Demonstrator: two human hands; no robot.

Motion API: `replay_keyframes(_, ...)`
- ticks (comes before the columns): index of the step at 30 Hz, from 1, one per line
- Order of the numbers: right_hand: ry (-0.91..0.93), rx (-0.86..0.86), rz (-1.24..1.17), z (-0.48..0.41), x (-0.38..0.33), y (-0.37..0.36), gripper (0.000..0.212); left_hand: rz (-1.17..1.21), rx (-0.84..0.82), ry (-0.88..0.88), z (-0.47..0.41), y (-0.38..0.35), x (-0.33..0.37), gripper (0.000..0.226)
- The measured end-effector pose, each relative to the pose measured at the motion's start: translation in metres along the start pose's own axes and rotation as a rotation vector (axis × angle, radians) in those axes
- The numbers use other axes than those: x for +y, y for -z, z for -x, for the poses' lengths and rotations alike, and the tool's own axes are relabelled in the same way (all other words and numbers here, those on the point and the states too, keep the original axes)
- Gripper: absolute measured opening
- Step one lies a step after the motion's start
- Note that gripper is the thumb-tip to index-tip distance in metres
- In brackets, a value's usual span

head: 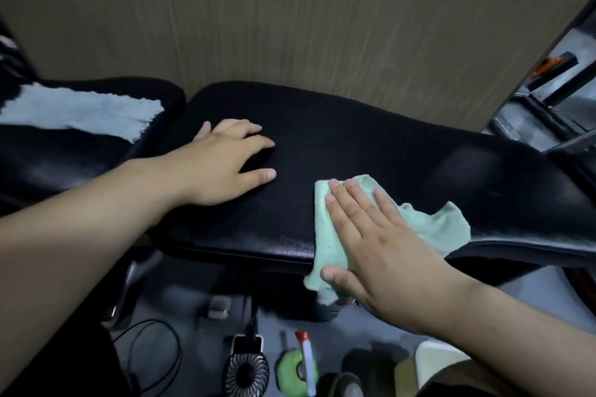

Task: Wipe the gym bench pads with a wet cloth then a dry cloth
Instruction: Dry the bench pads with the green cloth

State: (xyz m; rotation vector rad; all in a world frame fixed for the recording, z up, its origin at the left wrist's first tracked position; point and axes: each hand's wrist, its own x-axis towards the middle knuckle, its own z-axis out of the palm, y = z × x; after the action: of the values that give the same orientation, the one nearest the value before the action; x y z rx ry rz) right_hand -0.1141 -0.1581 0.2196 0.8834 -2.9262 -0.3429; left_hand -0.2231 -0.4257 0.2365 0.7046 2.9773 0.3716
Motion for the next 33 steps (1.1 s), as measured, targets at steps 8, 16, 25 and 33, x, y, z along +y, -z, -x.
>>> replay_keyframes(8, -0.054, 0.083, 0.022, -0.017, -0.037, -0.001, 0.082, -0.023, 0.051, 0.017, 0.022, 0.01, -0.03, 0.052)
replay_keyframes(16, -0.083, 0.149, -0.045, -0.06, -0.084, 0.004, 0.085, -0.055, 0.075, 0.088, 0.038, 0.019, -0.064, 0.06)
replay_keyframes(25, -0.213, 0.161, -0.155, -0.107, -0.135, 0.012, 0.09, -0.06, 0.081, 0.26, 0.055, 0.032, -0.11, 0.071)
replay_keyframes(33, -0.272, 0.06, -0.283, -0.159, -0.167, 0.021, 0.095, 0.03, 0.154, 0.373, 0.062, 0.043, -0.148, 0.055)
